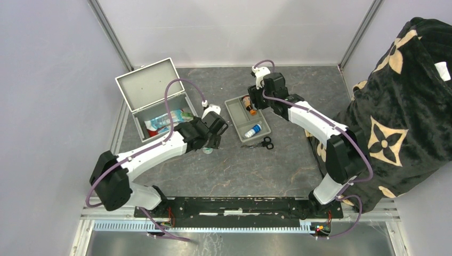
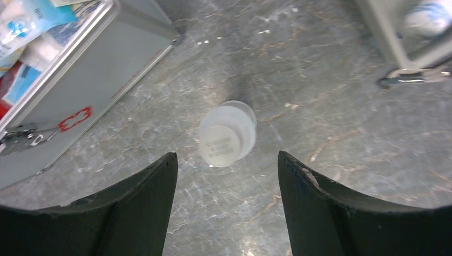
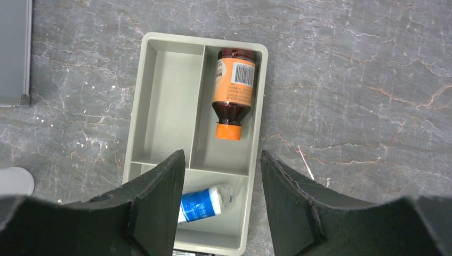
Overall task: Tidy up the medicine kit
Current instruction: Adjust the pill bottle at the center of the board.
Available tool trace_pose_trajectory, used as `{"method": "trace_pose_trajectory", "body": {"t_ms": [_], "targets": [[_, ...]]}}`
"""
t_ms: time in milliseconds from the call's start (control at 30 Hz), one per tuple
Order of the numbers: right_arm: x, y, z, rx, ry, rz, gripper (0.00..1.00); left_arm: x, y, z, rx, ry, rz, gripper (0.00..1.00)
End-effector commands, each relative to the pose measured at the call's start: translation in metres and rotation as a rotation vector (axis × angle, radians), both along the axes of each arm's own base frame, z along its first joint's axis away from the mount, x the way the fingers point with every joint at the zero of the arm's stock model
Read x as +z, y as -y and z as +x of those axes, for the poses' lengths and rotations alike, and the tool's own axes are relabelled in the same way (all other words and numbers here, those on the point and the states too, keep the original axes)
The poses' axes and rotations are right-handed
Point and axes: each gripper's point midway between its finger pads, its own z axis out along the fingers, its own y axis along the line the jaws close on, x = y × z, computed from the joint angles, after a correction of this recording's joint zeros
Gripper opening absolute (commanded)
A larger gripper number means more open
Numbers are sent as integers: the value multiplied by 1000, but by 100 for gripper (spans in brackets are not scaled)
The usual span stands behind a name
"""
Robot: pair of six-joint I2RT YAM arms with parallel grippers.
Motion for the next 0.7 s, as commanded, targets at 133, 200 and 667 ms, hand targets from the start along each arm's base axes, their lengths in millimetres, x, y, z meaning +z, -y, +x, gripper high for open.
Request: {"method": "trace_pose_trajectory", "body": {"t_ms": [133,200,667], "targets": [[13,2,-9,-3,42,53,60,-3,-22,10,137,49,83,76],[13,-2,-13,18,33,70,60,-8,-19,11,130,39,79,75],[9,-5,-20,39,19,91,61,-21,-11,14,116,17,82,55]]}}
